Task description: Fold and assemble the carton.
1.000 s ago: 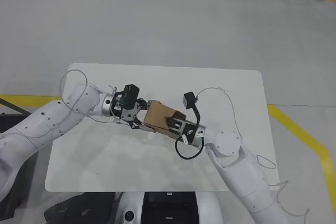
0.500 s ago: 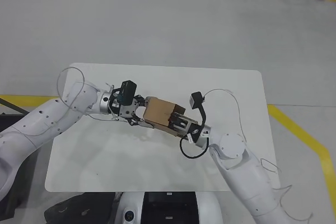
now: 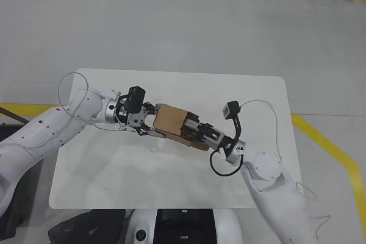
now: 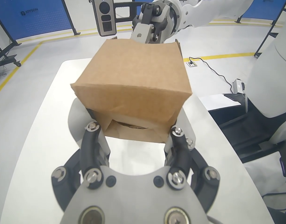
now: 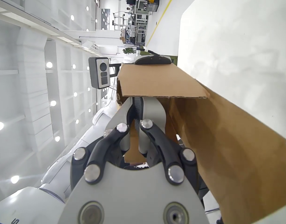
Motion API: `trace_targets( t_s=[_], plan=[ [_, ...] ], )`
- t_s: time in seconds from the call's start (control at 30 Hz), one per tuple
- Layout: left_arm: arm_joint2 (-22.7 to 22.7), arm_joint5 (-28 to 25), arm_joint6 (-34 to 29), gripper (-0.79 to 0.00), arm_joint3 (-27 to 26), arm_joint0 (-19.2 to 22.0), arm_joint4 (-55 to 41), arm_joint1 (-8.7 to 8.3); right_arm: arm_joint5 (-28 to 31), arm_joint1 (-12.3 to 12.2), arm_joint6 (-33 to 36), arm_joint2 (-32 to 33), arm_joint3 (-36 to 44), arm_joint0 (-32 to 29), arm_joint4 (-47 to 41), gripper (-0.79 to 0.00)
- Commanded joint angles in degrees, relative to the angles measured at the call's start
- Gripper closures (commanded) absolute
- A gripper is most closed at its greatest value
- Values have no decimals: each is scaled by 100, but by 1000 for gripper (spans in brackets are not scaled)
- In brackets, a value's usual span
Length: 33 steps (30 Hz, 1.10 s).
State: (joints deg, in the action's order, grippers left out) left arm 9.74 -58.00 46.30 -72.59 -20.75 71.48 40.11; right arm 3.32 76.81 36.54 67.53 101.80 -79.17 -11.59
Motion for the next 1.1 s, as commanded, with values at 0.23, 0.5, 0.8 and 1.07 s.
trace_targets(
  t_s=[0.23, 0.5, 0.8, 1.07],
  plan=[
    [0, 0, 0, -548, 17, 14, -69, -39, 248, -104, -28, 514, 381, -418, -210, 0],
    [0, 0, 0, -539, -93, -15, -38, -53, 22, -116, -508, 607, 242, -237, -140, 0],
    [0, 0, 0, -536, -97, -27, -97, -45, -289, -87, -550, 121, -47, 166, 264, 0],
    [0, 0, 0, -542, -98, -7, -38, 6, -272, -101, -504, -46, 30, 107, 394, 0]
  ],
)
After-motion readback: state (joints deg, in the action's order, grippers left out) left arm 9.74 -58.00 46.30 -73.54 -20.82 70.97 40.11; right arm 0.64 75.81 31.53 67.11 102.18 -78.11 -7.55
